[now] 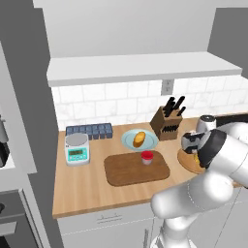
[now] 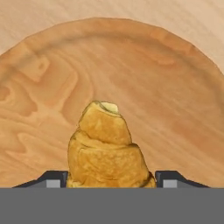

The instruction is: From the different types of pastries on the counter, select a croissant and place it on the cutting board. Then retrieve a jar of jam from the cabinet and place it alongside the croissant on the cutting board.

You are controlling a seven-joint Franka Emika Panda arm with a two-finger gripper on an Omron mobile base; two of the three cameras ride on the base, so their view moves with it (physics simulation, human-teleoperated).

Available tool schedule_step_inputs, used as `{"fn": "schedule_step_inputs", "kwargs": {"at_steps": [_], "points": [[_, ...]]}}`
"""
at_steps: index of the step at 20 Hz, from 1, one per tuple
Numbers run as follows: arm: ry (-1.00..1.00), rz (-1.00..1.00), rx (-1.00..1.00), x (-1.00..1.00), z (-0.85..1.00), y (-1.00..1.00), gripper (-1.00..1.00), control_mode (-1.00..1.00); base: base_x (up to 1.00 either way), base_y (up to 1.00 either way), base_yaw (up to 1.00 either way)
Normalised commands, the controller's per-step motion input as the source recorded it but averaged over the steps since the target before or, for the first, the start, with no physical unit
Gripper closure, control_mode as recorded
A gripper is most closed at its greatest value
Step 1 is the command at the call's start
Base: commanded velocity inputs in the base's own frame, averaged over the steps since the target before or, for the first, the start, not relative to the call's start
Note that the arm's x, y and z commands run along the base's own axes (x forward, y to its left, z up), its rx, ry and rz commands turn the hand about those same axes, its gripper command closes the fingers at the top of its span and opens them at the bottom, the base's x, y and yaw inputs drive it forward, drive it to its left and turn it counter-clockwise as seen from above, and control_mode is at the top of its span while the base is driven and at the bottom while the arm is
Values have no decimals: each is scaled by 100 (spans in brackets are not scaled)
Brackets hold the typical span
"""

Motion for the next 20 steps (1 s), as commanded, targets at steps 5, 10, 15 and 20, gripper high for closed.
{"fn": "schedule_step_inputs", "kwargs": {"at_steps": [5,10,15,20], "points": [[-15,3,0,-2,70,16,100,-100,0,0,0],[-5,6,-2,0,41,49,100,-100,0,0,0],[-1,9,-3,0,45,50,100,-100,0,0,0],[-1,15,0,2,54,41,100,-100,0,0,0]]}}
